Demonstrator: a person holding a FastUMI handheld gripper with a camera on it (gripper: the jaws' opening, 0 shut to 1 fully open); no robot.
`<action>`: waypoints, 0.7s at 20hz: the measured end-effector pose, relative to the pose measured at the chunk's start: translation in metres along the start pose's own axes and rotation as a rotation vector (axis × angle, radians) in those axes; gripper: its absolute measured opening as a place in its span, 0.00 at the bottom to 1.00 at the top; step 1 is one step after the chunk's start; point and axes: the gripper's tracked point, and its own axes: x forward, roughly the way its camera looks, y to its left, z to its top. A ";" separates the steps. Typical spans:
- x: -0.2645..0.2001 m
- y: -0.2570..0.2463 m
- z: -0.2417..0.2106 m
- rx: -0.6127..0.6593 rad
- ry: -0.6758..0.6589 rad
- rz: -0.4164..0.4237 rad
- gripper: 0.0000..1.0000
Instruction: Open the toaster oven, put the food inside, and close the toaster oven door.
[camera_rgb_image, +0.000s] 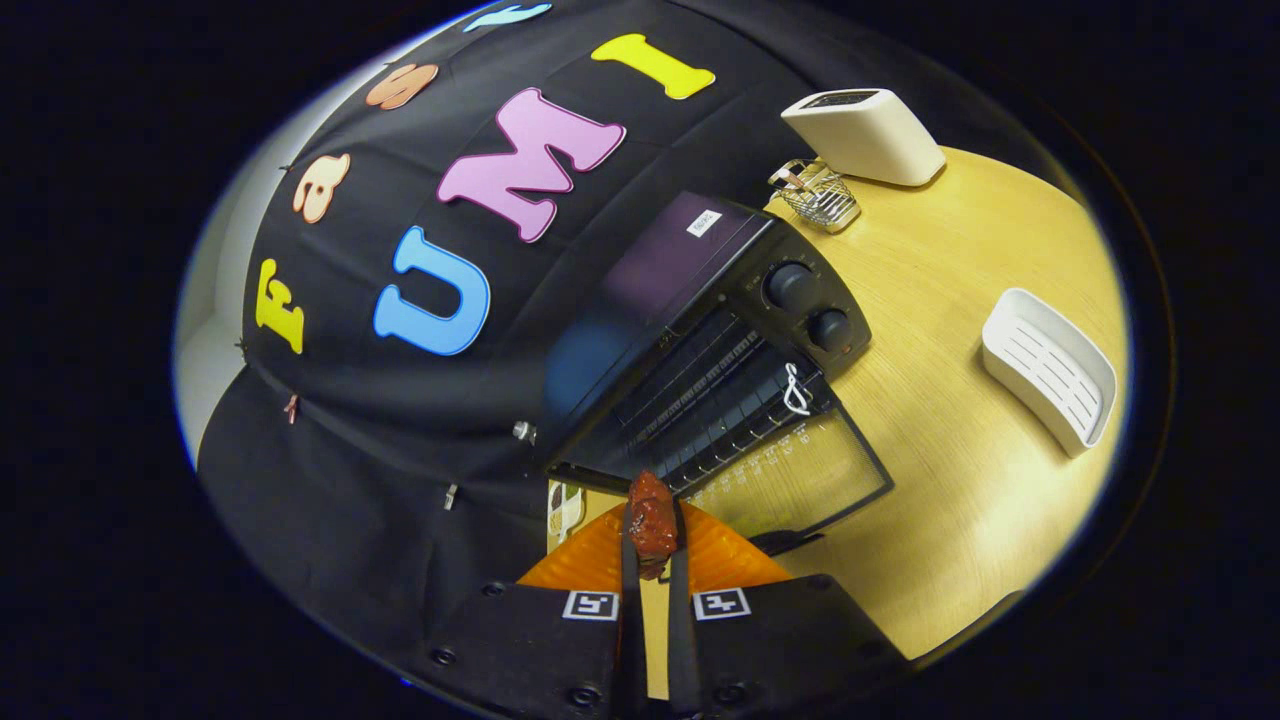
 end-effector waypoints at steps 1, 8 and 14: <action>0.010 0.000 0.002 0.012 -0.016 0.003 0.13; 0.078 -0.018 0.014 0.099 -0.123 -0.019 0.13; 0.125 -0.037 0.023 0.164 -0.228 -0.022 0.13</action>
